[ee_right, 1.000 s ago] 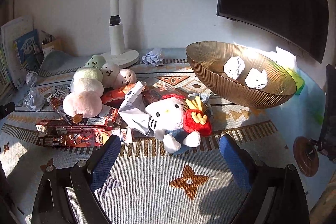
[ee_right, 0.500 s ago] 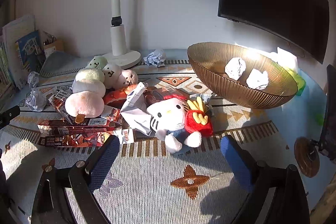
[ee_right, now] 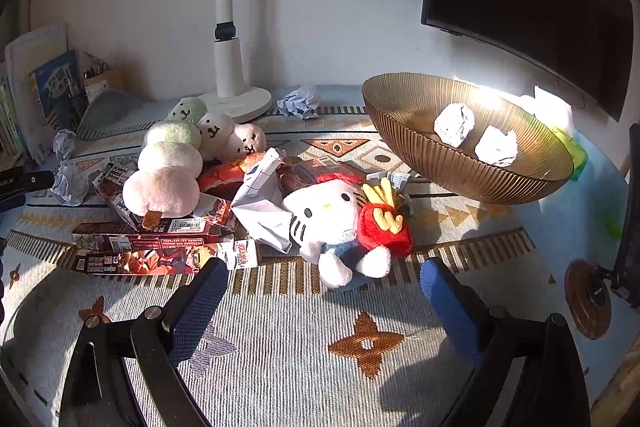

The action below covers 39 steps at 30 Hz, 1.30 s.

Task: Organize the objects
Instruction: 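Move left gripper to a paper ball while right gripper approaches Hello Kitty plush, then grasp the crumpled paper with left gripper while right gripper grasps Hello Kitty plush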

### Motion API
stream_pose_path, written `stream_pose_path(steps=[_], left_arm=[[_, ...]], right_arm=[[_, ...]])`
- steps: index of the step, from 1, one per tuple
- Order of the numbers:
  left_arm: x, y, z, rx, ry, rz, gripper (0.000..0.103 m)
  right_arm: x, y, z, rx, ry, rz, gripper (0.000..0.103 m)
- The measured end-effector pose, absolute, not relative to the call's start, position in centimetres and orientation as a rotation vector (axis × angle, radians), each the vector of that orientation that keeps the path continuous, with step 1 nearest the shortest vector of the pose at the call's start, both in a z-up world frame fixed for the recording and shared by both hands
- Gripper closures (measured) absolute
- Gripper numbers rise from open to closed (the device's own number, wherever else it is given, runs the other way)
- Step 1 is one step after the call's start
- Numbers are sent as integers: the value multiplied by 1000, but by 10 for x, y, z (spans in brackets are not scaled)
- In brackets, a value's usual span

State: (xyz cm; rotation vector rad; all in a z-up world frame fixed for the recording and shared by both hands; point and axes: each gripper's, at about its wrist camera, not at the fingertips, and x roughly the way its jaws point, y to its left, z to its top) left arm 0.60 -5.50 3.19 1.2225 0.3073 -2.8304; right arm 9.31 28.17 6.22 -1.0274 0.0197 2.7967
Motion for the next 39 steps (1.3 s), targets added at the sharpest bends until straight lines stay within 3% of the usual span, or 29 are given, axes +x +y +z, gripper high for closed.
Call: stream_pose_path(steps=[3, 8, 10, 11, 12, 14, 22, 26, 28, 30, 31, 34, 39], left_arm=[[-15, -55, 22, 1265, 254, -2827, 1], [-37, -49, 15, 1269, 259, -2839, 4], [-45, -44, 13, 1318, 273, -2859, 24], [-48, -42, 10, 1355, 279, -2862, 46], [-49, -41, 8, 1358, 300, -2875, 49], [-44, -41, 9, 1321, 322, -2900, 53], [-21, -44, 22, 1092, 329, -2969, 53], [-21, -37, 26, 1072, 240, -2981, 52], [-21, -34, 27, 1068, 214, -2988, 52], [-20, -34, 27, 1067, 207, -2992, 51], [-21, -34, 27, 1067, 208, -2993, 51], [-21, -36, 26, 1073, 228, -2993, 51], [-22, -39, 26, 1081, 258, -2989, 51]], right_arm=[[96, 290, 65, -1005, 89, 2802, 6], [97, 323, 65, -1000, 354, 2756, 6], [94, 336, 60, -1041, 447, 2720, 6], [92, 340, 57, -1058, 483, 2708, 6], [91, 344, 55, -1072, 510, 2698, 6], [90, 349, 53, -1089, 548, 2679, 6], [84, 355, 47, -1137, 576, 2641, 6], [79, 352, 43, -1199, 582, 2662, 36], [77, 348, 43, -1210, 555, 2671, 44], [77, 342, 46, -1206, 521, 2718, 67], [78, 338, 47, -1204, 500, 2747, 73], [84, 332, 51, -1183, 460, 2772, 74], [103, 346, 46, -1201, 669, 2791, 74]])
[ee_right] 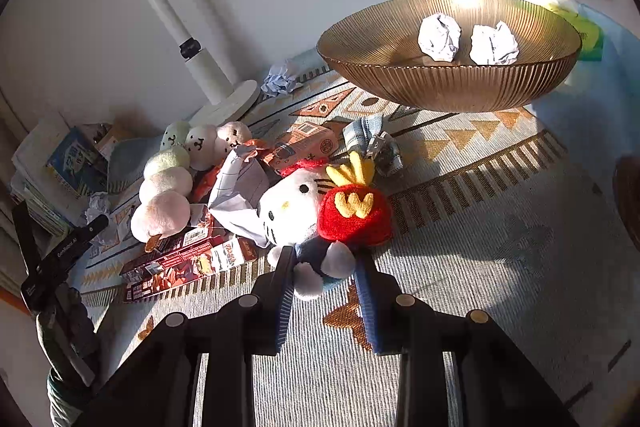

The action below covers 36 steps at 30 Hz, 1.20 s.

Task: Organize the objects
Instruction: 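Grasp the crumpled paper with left gripper while right gripper grasps Hello Kitty plush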

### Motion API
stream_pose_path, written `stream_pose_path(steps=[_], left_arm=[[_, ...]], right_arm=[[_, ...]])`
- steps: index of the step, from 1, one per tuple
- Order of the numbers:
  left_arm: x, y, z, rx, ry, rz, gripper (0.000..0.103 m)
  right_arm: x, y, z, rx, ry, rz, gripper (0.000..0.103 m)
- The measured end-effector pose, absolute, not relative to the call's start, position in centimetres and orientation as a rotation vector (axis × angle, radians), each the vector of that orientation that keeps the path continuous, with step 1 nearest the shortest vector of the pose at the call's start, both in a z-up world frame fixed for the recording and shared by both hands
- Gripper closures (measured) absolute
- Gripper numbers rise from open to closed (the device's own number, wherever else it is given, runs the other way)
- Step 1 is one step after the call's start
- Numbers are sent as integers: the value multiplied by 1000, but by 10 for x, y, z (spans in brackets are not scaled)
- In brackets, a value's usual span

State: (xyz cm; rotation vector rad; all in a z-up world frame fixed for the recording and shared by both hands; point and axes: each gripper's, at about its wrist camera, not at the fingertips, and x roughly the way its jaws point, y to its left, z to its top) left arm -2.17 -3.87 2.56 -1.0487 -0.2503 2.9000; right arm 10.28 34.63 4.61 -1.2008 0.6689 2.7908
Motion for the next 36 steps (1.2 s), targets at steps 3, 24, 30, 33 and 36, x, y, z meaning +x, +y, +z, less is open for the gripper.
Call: stream_pose_path(steps=[3, 24, 30, 33, 36], left_arm=[[-22, -38, 26, -1049, -248, 2900, 51], [-22, -35, 25, -1050, -229, 2898, 49], [-22, -34, 25, -1051, -224, 2897, 49], [-22, -34, 24, -1049, -217, 2901, 49], [-21, -31, 25, -1048, -195, 2903, 50]], right_arm=[[120, 346, 50, -1203, 674, 2812, 74], [58, 306, 41, -1395, 1, 2803, 40], [86, 311, 49, -1295, 51, 2842, 46], [112, 315, 48, -1313, 120, 2882, 46], [134, 319, 56, -1295, 138, 2906, 46]])
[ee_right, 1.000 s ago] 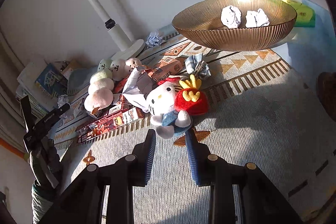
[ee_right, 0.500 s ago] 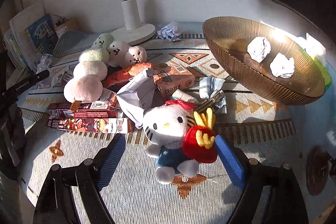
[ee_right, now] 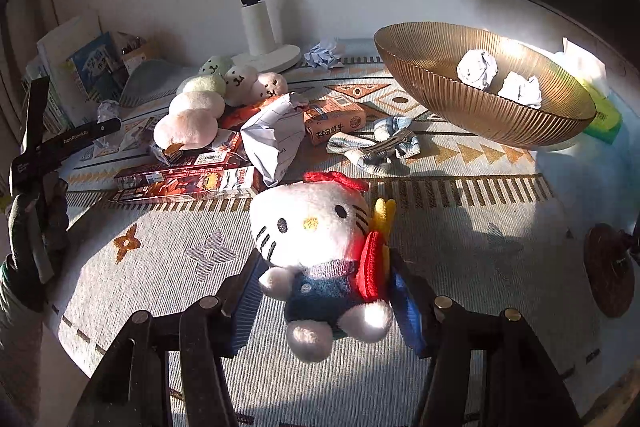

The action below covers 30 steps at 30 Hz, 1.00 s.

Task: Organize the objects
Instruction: 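Grasp the crumpled paper with left gripper while right gripper grasps Hello Kitty plush, then carry paper and plush over the golden bowl and release both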

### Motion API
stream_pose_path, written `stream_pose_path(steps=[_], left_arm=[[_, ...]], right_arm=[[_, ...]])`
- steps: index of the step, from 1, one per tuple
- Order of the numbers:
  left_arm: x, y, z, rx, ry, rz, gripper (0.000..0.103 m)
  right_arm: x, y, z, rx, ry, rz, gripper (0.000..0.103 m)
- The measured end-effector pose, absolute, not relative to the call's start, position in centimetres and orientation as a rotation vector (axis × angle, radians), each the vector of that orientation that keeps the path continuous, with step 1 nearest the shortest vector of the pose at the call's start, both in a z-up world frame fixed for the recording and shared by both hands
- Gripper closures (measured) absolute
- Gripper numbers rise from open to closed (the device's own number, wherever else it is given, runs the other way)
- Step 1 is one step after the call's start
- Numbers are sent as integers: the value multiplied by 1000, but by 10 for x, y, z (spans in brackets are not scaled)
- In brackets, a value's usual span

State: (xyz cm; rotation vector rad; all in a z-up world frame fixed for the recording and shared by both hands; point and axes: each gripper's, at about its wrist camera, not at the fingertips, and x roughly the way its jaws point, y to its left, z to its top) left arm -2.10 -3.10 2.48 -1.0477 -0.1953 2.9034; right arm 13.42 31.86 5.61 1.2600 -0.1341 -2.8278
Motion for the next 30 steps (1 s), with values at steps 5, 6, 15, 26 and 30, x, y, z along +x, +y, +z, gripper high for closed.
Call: stream_pose_path(steps=[5, 6, 15, 26, 30], left_arm=[[-17, -15, 31, -1061, -89, 2880, 51], [-14, -10, 36, -1055, -80, 2859, 52], [-10, 102, 143, -861, -84, 2560, 52], [-63, 286, 157, -898, -46, 2279, 52], [-65, 316, 145, -887, 12, 2269, 49]], right_arm=[[149, 328, 86, 1175, -107, -2912, 46], [147, 330, 92, 1160, -112, -2927, 46], [111, 381, 155, 1044, -218, -3360, 46], [61, 457, 174, 1066, -408, -3544, 45], [49, 462, 168, 1084, -384, -3552, 32]])
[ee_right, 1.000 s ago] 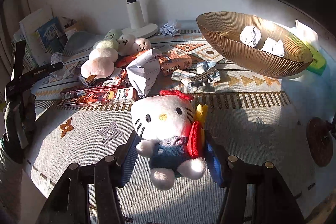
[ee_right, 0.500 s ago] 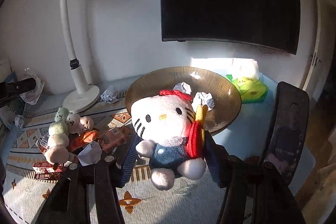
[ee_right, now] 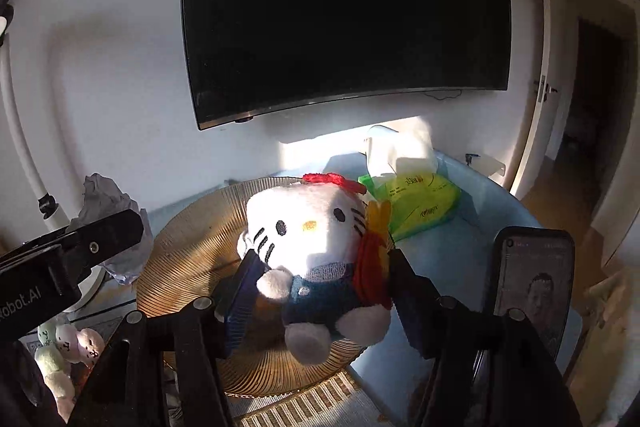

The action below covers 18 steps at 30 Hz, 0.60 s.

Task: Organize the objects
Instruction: 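Carry paper and plush over the golden bowl and release both, then withdraw both grippers from the bowl back over the rug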

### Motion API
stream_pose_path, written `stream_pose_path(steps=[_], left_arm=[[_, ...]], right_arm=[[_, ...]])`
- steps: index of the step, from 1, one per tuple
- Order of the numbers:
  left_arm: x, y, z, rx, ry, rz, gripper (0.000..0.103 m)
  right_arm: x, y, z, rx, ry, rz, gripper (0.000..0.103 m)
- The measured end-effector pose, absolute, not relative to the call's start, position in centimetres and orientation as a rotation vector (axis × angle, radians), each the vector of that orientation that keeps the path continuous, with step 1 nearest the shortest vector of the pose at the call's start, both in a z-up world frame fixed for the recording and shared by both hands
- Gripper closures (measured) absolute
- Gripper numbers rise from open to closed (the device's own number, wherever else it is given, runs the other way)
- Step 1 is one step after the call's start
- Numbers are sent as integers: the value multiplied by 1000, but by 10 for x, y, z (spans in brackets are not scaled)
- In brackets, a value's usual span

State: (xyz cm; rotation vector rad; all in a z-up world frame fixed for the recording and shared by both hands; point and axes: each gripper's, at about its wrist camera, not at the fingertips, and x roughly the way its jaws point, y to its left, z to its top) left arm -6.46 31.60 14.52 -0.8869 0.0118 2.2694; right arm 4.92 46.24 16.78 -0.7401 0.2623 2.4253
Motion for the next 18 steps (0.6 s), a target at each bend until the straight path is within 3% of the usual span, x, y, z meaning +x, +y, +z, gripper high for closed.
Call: stream_pose_path(steps=[2, 5, 13, 18], left_arm=[[-65, 324, 143, -877, 27, 2269, 45], [-63, 330, 141, -851, 56, 2274, 21], [-38, 288, 158, -784, 85, 2334, 20], [1, 201, 166, -726, 15, 2478, 17]], right_arm=[[51, 465, 166, -728, 278, 2437, 27], [54, 463, 167, -707, 258, 2443, 27], [81, 417, 177, -712, 234, 2595, 26], [114, 359, 162, -658, 322, 2753, 14]])
